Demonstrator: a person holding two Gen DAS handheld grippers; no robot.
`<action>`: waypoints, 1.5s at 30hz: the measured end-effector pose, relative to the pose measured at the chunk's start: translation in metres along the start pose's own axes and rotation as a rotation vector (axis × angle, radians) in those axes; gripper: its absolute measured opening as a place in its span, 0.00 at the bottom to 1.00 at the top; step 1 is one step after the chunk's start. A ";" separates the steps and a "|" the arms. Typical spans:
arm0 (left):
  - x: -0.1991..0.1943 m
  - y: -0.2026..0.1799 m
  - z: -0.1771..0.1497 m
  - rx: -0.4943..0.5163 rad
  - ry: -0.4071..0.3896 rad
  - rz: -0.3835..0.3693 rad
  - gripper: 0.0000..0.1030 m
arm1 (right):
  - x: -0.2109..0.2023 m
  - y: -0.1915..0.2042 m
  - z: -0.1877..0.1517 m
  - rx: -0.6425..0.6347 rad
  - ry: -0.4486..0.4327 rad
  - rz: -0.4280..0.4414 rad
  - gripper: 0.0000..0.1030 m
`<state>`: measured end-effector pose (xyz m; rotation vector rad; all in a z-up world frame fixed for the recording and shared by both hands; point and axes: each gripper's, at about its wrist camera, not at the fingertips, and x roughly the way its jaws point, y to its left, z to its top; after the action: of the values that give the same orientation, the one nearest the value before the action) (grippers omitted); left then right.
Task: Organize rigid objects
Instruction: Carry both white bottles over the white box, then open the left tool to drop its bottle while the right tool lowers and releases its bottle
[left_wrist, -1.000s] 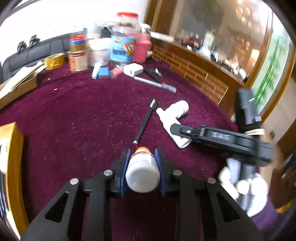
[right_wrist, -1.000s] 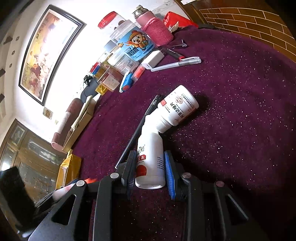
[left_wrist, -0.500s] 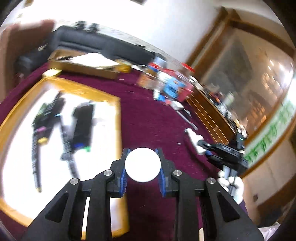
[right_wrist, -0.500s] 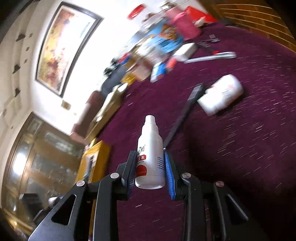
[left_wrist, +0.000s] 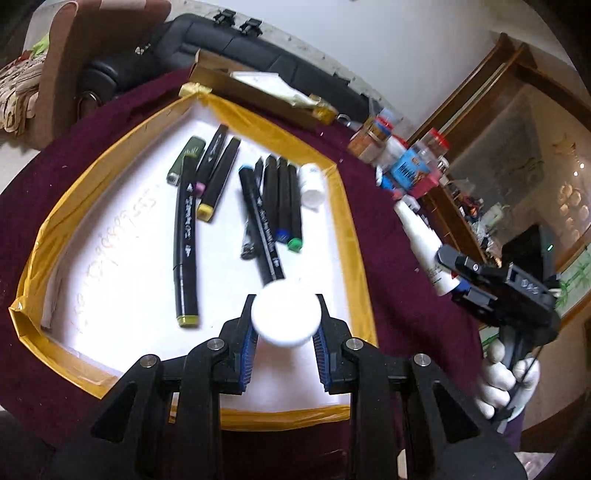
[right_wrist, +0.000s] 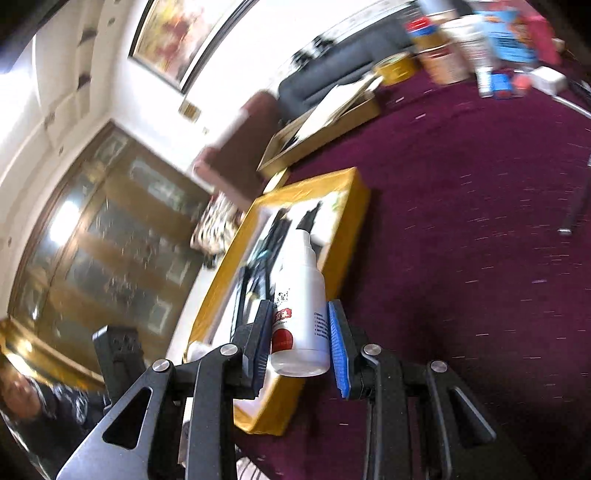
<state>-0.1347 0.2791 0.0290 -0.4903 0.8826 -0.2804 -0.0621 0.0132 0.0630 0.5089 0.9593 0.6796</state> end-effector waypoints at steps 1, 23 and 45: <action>0.003 0.000 0.000 0.011 0.014 0.015 0.24 | 0.011 0.009 -0.002 -0.019 0.020 -0.002 0.26; -0.022 -0.004 0.000 0.054 -0.156 0.282 0.55 | 0.100 0.065 -0.030 -0.256 0.155 -0.260 0.26; -0.027 -0.027 -0.001 0.207 -0.248 0.554 0.64 | 0.108 0.077 -0.046 -0.304 0.215 -0.297 0.26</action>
<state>-0.1529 0.2675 0.0609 -0.0729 0.7049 0.1934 -0.0817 0.1486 0.0301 0.0217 1.0834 0.6036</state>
